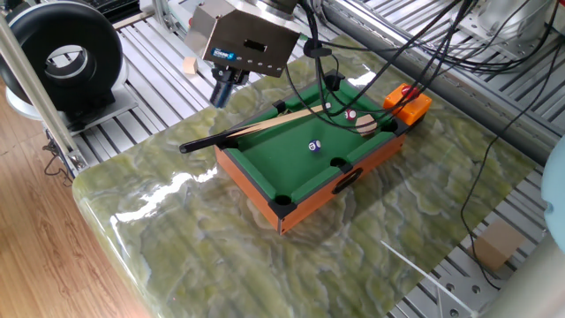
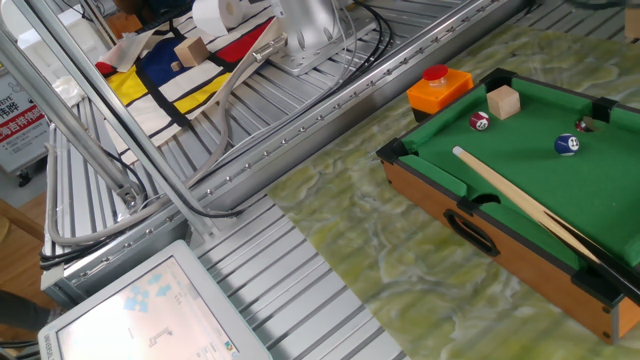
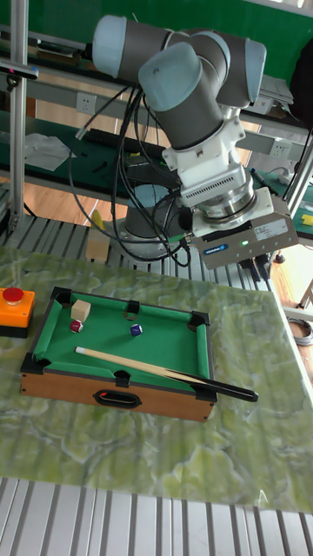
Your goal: Hit the pool ball
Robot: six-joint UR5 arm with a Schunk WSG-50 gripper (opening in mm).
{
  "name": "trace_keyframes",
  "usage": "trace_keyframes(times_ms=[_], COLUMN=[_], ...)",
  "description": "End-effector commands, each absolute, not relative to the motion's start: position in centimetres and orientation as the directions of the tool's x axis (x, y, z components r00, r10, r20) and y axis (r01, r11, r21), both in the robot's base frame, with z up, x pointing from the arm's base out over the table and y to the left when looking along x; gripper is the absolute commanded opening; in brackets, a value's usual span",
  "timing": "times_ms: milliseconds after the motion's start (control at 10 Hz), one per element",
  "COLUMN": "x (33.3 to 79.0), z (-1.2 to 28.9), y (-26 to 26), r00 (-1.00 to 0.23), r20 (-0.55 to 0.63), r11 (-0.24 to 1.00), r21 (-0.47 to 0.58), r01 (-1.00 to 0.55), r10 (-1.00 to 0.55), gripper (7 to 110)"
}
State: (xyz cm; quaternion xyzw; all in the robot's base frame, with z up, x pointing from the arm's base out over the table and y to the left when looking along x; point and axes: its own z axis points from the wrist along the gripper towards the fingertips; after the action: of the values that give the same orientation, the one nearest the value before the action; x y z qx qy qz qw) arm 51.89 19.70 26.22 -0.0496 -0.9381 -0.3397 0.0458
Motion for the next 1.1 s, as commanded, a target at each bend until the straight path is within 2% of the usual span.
trace_keyframes(times_ms=[0, 100, 200, 300, 400, 600, 700, 800, 900, 1000], x=[54.9, 55.3, 55.9, 55.5, 55.9, 55.9, 55.0, 53.5, 52.9, 53.1], z=[22.0, 23.6, 24.7, 24.1, 24.6, 24.3, 22.8, 21.5, 22.7, 26.0], y=[-2.7, -6.4, -8.4, -7.2, -8.5, -8.0, -4.6, 3.4, 11.2, 18.1], r00=[-0.981, -0.970, -0.960, -0.966, -0.961, -0.963, -0.978, -0.996, -1.000, -0.995], r20=[-0.015, 0.019, 0.031, 0.025, 0.034, 0.024, -0.002, -0.008, 0.017, 0.059], r11=[0.952, 0.888, 0.840, 0.869, 0.838, 0.852, 0.926, 0.996, 0.950, 0.812], r21=[-0.246, -0.398, -0.478, -0.430, -0.481, -0.460, -0.322, 0.002, 0.313, 0.576], r01=[-0.184, -0.230, -0.258, -0.243, -0.257, -0.249, -0.196, -0.090, 0.012, 0.096], r10=[-0.194, -0.243, -0.277, -0.258, -0.274, -0.269, -0.208, -0.090, 0.007, 0.076], gripper=[7, 7, 7, 7, 7, 7, 7, 7, 7, 7])
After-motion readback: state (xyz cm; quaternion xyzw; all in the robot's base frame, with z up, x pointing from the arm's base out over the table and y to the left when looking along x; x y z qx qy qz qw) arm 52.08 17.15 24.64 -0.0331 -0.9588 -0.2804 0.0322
